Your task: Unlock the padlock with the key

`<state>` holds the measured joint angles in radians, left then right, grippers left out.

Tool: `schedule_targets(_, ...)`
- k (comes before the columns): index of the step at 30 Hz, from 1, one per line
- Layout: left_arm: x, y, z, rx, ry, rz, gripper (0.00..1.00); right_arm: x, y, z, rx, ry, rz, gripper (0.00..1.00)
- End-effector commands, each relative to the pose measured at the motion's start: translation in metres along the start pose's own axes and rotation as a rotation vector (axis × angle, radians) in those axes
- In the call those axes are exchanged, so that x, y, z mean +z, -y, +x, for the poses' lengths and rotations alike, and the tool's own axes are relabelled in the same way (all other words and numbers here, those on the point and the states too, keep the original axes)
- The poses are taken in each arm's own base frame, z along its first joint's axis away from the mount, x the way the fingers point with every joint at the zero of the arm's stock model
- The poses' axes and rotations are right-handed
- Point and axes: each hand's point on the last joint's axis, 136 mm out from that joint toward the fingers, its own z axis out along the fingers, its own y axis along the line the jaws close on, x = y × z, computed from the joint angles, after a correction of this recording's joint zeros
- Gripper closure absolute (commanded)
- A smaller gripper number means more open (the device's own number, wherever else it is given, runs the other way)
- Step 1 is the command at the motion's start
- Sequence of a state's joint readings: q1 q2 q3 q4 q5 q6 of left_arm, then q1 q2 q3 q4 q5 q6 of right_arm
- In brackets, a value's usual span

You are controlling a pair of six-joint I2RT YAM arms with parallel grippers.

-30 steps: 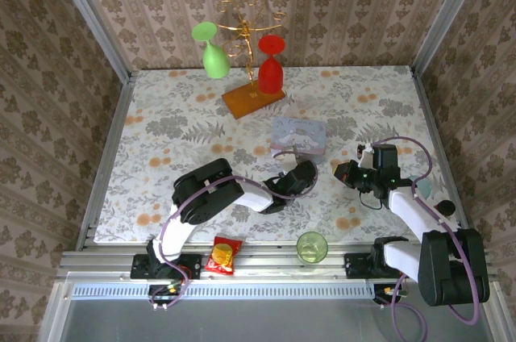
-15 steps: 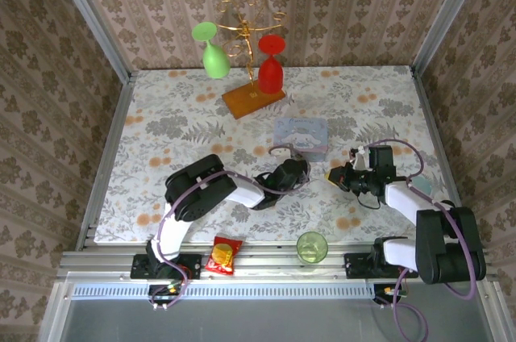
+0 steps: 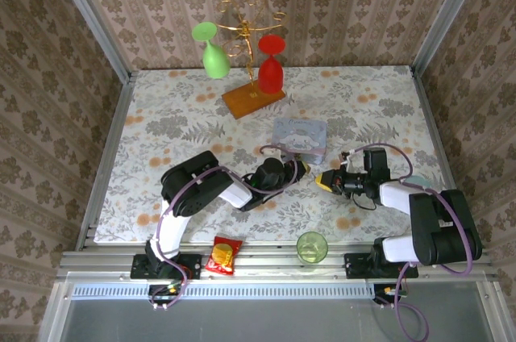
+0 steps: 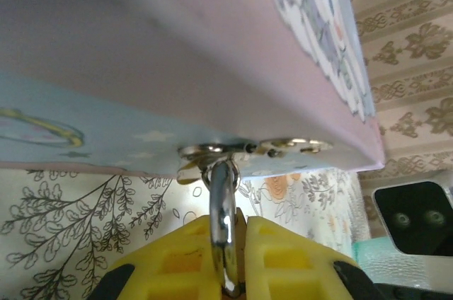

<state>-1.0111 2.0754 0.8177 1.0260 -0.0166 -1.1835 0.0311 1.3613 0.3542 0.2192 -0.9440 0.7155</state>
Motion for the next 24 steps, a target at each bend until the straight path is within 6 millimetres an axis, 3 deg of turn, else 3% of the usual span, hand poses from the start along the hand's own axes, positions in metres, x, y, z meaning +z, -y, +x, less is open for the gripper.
schedule_targets(1,-0.006,0.026,-0.008,-0.062,0.009,0.138,1.00,0.001,0.000,0.012,0.023,-0.034,-0.022,1.00)
schedule_targets(5,-0.010,0.032,-0.010,-0.080,-0.010,0.173,1.00,0.003,0.008,0.012,0.021,-0.036,0.002,1.00)
schedule_targets(20,-0.019,0.044,-0.021,-0.122,-0.029,0.250,1.00,0.022,-0.004,-0.012,-0.009,-0.046,-0.130,1.00)
schedule_targets(24,-0.022,0.050,-0.022,-0.122,-0.025,0.264,1.00,0.025,0.002,-0.015,0.002,-0.038,-0.121,1.00)
